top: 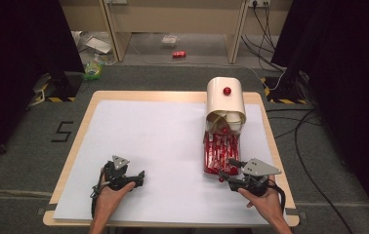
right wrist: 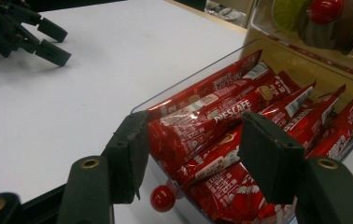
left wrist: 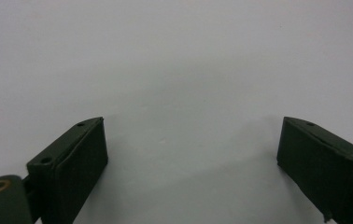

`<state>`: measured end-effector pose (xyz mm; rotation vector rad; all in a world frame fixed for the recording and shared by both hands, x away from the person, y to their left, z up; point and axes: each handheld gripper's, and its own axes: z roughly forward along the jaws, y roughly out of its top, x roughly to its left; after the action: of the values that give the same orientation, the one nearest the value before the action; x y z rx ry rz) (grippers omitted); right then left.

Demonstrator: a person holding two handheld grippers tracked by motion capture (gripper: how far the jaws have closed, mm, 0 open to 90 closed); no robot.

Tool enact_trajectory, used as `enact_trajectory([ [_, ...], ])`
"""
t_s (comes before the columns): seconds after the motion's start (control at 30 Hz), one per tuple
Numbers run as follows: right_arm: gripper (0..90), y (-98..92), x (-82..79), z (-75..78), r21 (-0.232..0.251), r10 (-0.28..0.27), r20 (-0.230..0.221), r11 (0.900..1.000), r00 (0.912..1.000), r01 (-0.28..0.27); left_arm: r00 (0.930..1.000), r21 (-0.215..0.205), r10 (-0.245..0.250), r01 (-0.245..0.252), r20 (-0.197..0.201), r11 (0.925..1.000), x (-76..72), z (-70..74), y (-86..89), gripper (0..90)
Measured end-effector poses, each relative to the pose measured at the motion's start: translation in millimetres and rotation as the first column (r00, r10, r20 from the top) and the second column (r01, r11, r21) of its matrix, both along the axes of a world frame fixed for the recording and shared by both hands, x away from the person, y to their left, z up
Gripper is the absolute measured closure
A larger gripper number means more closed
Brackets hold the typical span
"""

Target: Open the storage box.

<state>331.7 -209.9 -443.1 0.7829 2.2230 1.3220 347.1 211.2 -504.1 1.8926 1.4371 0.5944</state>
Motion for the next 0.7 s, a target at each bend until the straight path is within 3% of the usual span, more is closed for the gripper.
enact_trajectory([
  [0.1, 43.4, 3.8, 3.4, 0.1, 0.015, -0.007, -0.01, 1.0, 0.9999, 0.008, 1.0, 0.001, -0.001, 0.001, 0.0, 1.0, 0.0, 0.0, -0.1, 8.0],
  [0.33, 45.6, 13.2, 14.0, 2.7, -0.004, -0.043, -0.019, 0.999, 0.9989, 0.043, 1.0, 0.006, -0.002, 0.002, -0.002, 1.0, 0.2, 0.0, -0.3, 7.7],
  [0.7, 46.4, 14.1, 36.8, 8.2, -0.002, -0.138, -0.061, 0.99, 0.9885, 0.138, 1.0, 0.009, -0.002, 0.002, -0.003, 1.0, 0.6, 0.0, -0.7, 7.3],
])
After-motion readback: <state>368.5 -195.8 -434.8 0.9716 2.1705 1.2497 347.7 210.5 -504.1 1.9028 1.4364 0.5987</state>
